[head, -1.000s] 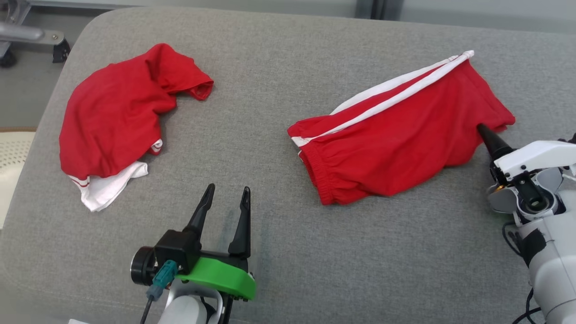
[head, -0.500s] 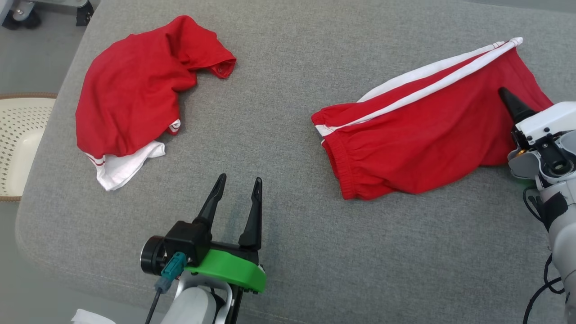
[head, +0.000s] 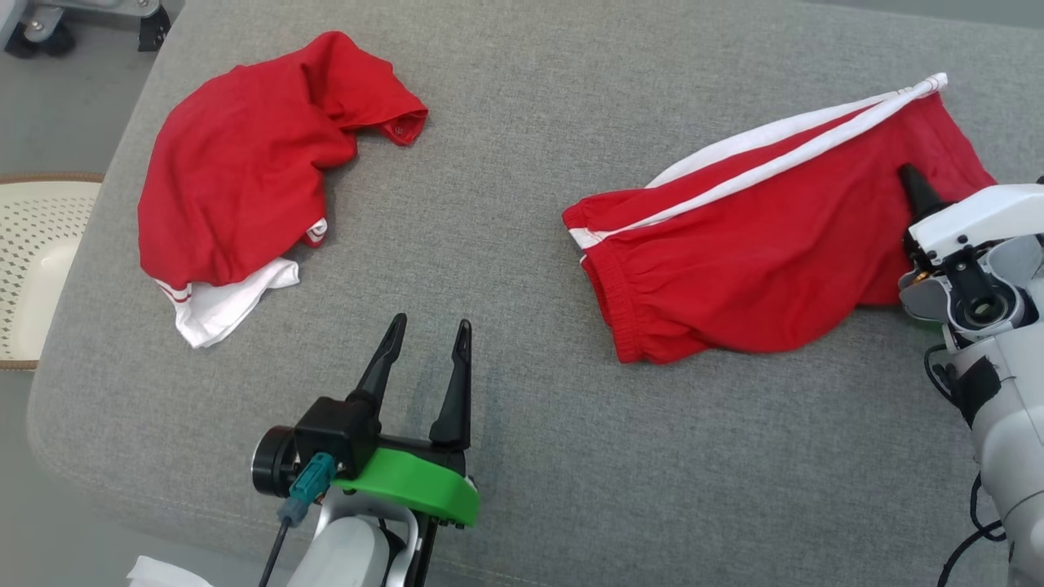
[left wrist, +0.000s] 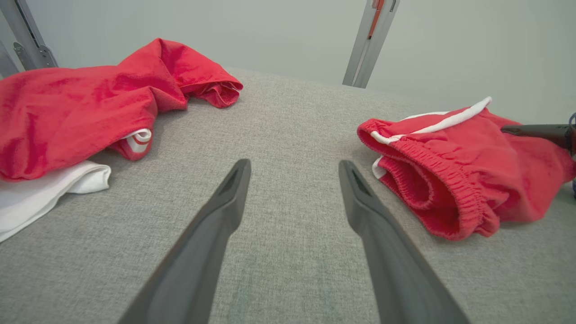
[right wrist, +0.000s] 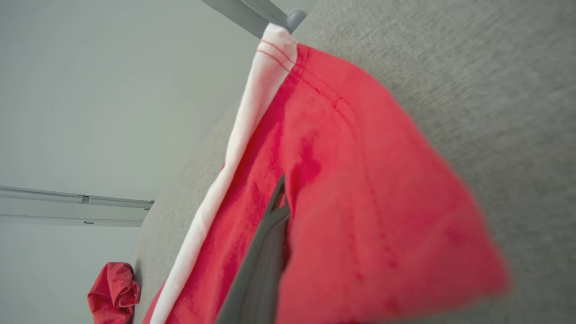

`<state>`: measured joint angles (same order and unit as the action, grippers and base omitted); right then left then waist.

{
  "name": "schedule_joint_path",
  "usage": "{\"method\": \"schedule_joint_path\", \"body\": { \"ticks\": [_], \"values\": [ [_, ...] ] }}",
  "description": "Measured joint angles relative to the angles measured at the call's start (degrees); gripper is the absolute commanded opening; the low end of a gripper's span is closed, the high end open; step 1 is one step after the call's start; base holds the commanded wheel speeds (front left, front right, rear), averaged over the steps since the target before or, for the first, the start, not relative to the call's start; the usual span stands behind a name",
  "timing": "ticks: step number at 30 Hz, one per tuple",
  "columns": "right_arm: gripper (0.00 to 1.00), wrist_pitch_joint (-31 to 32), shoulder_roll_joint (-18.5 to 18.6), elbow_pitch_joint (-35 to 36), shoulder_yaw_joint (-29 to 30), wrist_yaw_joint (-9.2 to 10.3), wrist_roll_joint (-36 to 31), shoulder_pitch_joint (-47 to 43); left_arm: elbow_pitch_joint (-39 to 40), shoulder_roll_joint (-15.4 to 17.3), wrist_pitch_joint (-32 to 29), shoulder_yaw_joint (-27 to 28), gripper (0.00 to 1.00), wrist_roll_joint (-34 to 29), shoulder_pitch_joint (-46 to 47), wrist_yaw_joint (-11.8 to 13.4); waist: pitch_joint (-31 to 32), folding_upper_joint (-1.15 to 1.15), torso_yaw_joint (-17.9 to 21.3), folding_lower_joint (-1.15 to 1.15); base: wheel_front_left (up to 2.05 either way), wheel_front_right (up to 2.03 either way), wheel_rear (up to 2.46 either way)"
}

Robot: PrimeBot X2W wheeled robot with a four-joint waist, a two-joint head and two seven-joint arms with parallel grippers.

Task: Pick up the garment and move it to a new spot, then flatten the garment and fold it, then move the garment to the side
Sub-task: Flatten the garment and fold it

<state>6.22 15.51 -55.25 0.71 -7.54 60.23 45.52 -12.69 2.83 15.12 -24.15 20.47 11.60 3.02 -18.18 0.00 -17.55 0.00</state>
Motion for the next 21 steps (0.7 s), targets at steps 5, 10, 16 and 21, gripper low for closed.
{"method": "schedule_joint_path", "body": {
  "ticks": [5,10,16,21],
  "values": [
    [0.0,-4.19,-0.03,2.2,-0.32,0.0,1.36,-3.02,-0.54,-0.01,0.0,0.76,1.0,0.0,-0.18,-0.24,1.64,0.0,1.13,0.0,0.0,0.0,0.0],
    [0.0,-7.64,0.23,4.63,-1.4,0.03,2.27,-7.4,-0.92,-0.01,0.0,1.74,1.0,-0.03,-0.98,-0.62,3.7,0.0,2.88,0.0,0.0,0.0,0.0],
    [0.0,-12.22,0.45,6.76,-1.79,0.05,3.2,-13.83,-1.33,-0.03,0.0,3.43,1.0,-0.05,-2.83,-1.2,6.9,0.0,5.72,0.0,0.0,0.0,0.0],
    [0.0,-15.75,0.3,7.47,-2.46,0.05,2.49,-19.21,-1.24,-0.03,0.0,4.47,1.0,-0.14,-4.24,-1.79,9.32,0.0,8.52,0.0,0.0,0.0,0.0]
  ]
}}
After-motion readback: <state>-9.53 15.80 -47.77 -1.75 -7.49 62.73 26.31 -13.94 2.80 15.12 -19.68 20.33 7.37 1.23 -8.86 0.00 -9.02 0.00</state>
